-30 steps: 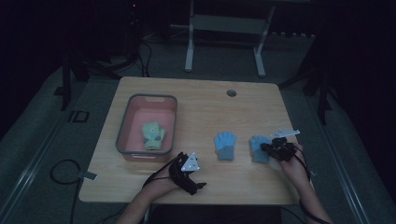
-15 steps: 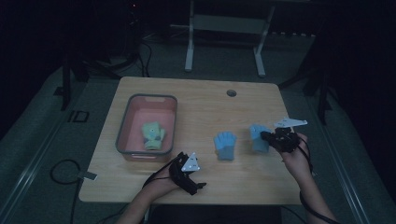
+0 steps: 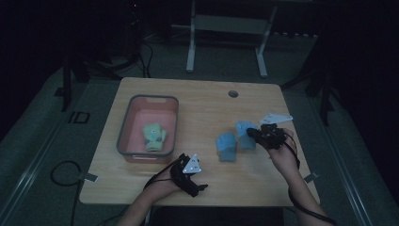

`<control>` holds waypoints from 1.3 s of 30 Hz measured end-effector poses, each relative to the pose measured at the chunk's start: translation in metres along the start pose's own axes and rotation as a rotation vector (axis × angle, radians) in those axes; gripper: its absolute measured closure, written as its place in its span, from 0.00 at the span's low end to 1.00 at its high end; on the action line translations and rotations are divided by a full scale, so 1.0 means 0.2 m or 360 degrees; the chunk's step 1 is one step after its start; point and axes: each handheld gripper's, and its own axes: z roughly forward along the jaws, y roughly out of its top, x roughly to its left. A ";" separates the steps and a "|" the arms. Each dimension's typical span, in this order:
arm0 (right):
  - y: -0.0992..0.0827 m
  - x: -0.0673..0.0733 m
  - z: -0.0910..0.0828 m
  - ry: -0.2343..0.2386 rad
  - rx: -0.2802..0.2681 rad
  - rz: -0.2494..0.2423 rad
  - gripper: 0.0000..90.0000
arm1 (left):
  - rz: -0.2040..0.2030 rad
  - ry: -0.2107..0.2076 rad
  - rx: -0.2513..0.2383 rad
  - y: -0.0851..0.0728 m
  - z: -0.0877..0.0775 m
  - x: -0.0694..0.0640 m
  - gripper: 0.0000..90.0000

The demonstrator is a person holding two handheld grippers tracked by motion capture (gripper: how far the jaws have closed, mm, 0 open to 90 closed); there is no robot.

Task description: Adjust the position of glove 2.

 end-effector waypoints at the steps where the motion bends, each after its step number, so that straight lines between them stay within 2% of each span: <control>1: 0.01 0.02 0.01 0.0015 0.0002 -0.0004 0.96 | -0.0003 0.0000 -0.0001 0.00 0.00 0.00 0.04; 4: 0.04 0.06 0.05 0.0041 0.0013 -0.0036 0.96 | -0.0012 0.0000 -0.0007 0.00 0.00 0.00 0.04; 8: 0.05 0.10 0.09 0.0077 0.0022 -0.0039 0.96 | -0.0008 -0.0001 -0.0007 0.00 0.00 0.00 0.04; 15: 0.04 0.17 0.18 0.0120 0.0063 -0.0069 0.96 | 0.0002 0.0001 -0.0002 0.00 0.00 0.00 0.04; 29: -0.05 0.19 0.34 0.0158 0.0185 -0.0061 0.96 | -0.0013 -0.0009 -0.0001 0.00 0.00 0.00 0.04; 39: -0.12 0.16 0.43 0.0193 0.0255 -0.0005 0.95 | -0.0012 -0.0010 0.0002 0.00 0.00 0.00 0.04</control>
